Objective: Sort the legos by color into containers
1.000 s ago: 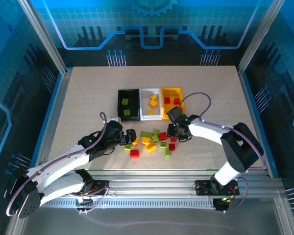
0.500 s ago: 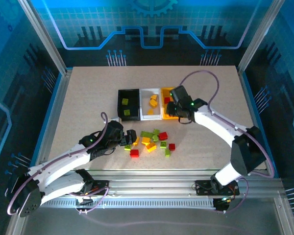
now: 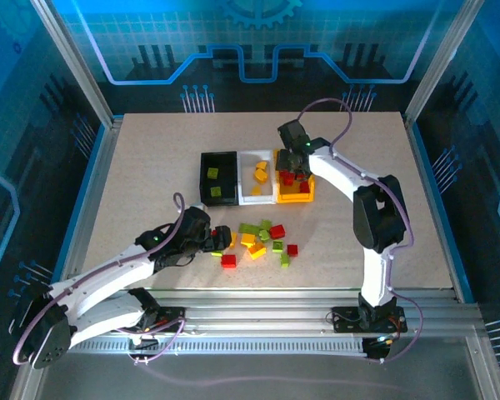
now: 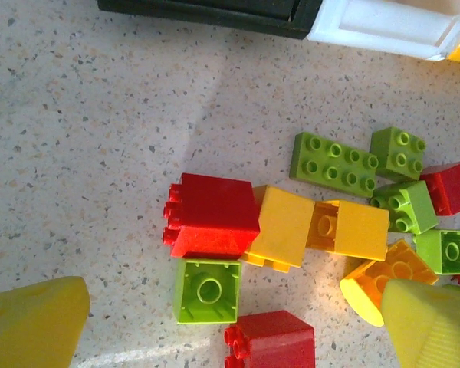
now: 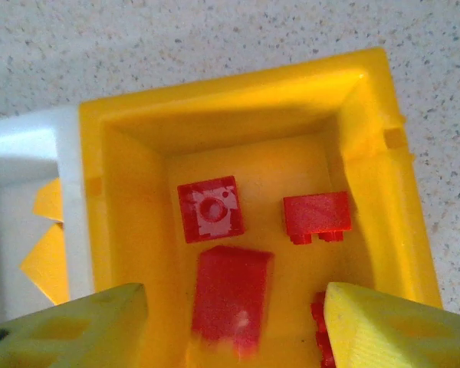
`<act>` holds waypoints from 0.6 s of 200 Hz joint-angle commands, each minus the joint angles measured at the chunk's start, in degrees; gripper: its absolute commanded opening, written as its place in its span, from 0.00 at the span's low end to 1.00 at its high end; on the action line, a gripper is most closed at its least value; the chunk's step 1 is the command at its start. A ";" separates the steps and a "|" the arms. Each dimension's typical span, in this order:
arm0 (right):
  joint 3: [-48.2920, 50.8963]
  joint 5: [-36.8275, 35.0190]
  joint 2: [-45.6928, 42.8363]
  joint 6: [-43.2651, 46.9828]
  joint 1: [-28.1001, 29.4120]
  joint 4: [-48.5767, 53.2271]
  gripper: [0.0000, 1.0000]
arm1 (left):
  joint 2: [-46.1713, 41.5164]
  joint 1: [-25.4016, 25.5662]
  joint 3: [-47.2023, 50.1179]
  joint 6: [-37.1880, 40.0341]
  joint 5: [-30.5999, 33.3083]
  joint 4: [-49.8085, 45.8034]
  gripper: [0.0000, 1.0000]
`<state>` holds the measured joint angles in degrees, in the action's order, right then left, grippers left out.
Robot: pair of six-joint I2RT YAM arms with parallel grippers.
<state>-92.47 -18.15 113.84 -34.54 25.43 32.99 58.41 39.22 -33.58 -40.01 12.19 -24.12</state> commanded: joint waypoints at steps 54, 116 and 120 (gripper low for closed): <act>11.03 3.82 -12.53 -1.39 1.11 -4.87 0.71 | 11.52 14.16 -3.01 0.29 2.05 -3.93 0.88; 18.81 5.11 -19.63 -2.00 1.30 -7.85 0.71 | 21.20 17.20 -3.42 -0.28 6.48 2.01 0.76; 19.17 5.14 -19.97 -1.93 1.24 -7.92 0.71 | 21.36 17.20 -3.42 -0.06 6.66 2.48 0.74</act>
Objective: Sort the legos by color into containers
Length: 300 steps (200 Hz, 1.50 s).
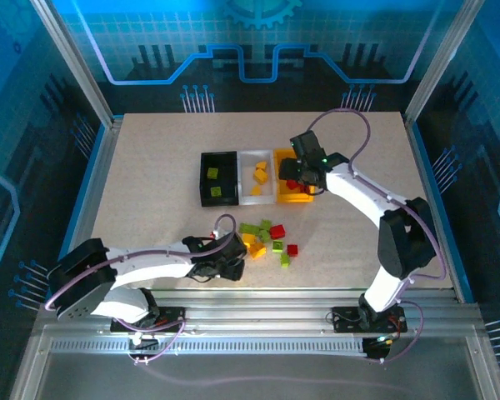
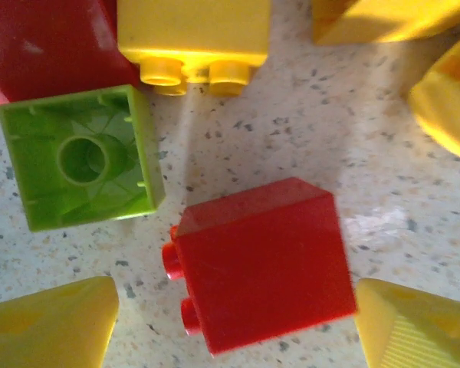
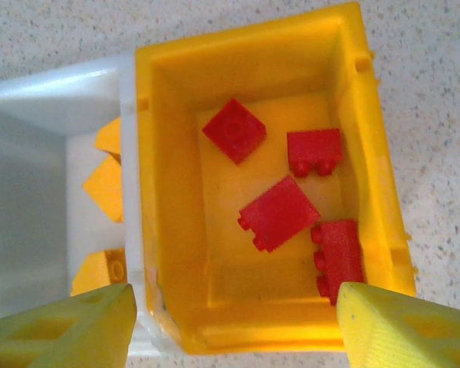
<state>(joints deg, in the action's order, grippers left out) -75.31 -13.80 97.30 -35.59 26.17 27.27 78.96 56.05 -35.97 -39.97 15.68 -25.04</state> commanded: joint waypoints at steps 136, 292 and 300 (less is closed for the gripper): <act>9.92 0.79 -10.28 -2.32 1.16 -2.81 0.71 | -16.10 -11.15 -10.80 4.77 5.68 -2.23 0.39; 24.59 -0.23 -24.36 -4.48 3.88 -0.67 0.71 | 17.21 -28.18 -36.84 10.15 0.35 11.50 0.37; 26.29 -0.54 -24.83 -4.65 3.82 -0.51 0.71 | 18.64 -26.91 -39.19 10.76 0.44 10.90 0.37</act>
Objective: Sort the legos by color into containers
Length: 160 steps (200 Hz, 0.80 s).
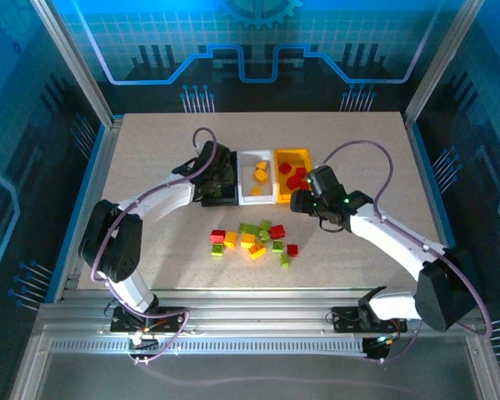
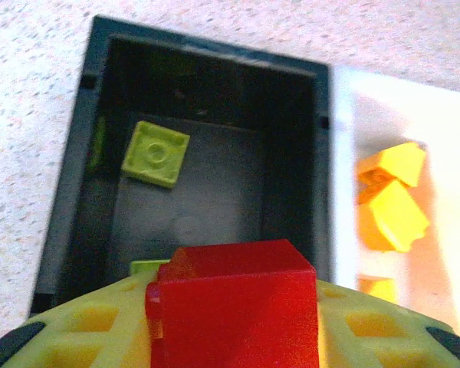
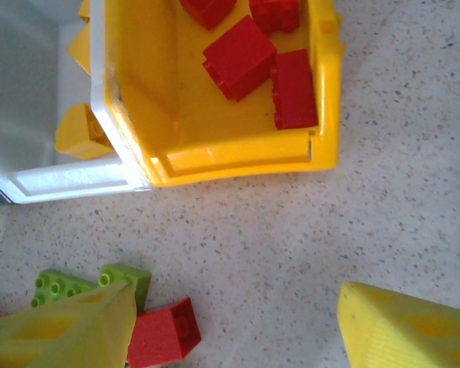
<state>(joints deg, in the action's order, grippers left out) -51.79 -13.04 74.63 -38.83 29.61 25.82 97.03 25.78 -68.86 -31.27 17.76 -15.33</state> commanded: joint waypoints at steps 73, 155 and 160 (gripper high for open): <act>7.77 -2.19 -7.27 -1.73 -1.64 3.22 0.72 | 22.39 12.41 -31.86 2.85 -6.39 -1.19 0.38; 9.18 1.60 -9.93 -1.15 -2.62 4.57 0.78 | 25.46 13.11 -39.14 1.02 -8.95 -2.16 0.87; 9.42 2.22 -9.74 -1.16 -2.59 4.42 0.78 | 23.77 13.14 -37.46 1.03 -8.93 -1.06 0.90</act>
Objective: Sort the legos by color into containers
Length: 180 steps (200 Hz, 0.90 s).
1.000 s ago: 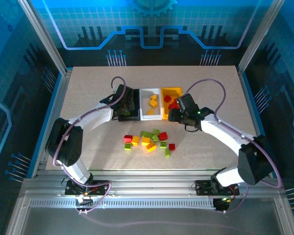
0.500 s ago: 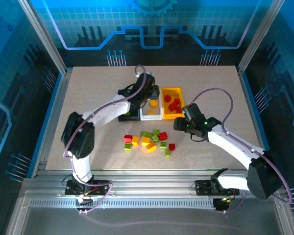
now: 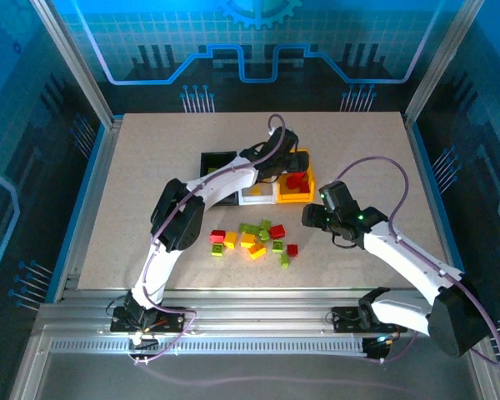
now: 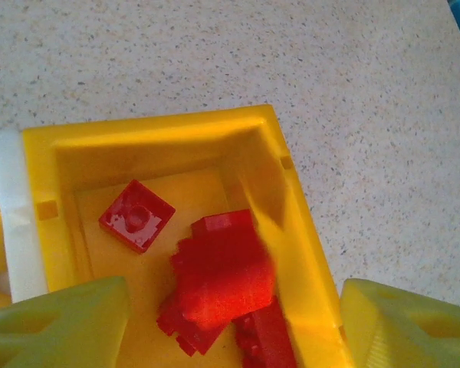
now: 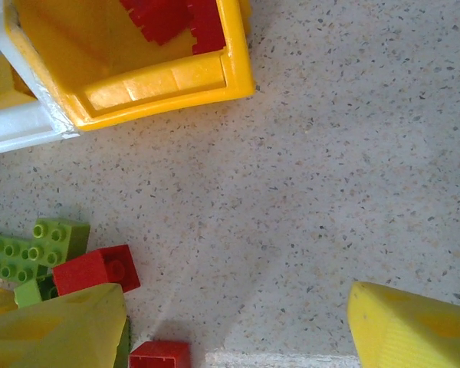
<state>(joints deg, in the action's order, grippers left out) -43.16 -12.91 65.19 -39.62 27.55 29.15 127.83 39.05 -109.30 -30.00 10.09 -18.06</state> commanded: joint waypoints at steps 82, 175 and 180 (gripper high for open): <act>3.82 9.97 9.48 -1.24 8.84 -4.37 0.77 | -43.95 0.81 45.35 -5.13 -1.87 14.92 0.99; 1.61 1.34 18.77 -5.44 13.32 -1.77 0.63 | -68.95 0.99 71.11 -10.17 2.53 7.49 0.99; 1.42 0.54 19.17 -5.63 13.27 -0.71 0.61 | -69.36 0.95 71.40 -10.17 2.72 6.90 0.99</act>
<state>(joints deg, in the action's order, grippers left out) -39.90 -8.51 82.35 -43.77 40.23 25.50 61.91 39.66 -39.38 -38.83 10.33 -8.64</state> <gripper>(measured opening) 0.638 0.990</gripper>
